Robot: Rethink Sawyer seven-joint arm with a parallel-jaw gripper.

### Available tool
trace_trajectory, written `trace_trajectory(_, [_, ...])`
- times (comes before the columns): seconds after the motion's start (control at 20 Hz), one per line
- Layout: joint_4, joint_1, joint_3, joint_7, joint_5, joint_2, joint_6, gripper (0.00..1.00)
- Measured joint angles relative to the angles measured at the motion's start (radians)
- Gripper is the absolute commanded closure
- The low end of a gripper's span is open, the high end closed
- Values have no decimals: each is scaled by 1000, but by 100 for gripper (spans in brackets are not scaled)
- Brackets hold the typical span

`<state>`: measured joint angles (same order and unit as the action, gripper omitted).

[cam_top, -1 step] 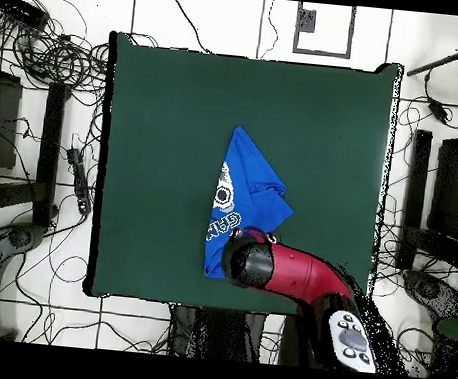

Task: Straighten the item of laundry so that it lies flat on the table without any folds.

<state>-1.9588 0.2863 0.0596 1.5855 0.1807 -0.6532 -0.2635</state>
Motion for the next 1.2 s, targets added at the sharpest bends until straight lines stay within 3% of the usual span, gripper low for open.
trace_trajectory(1.2, [135, 83, -88, 0, 83, 43, -12, 0])
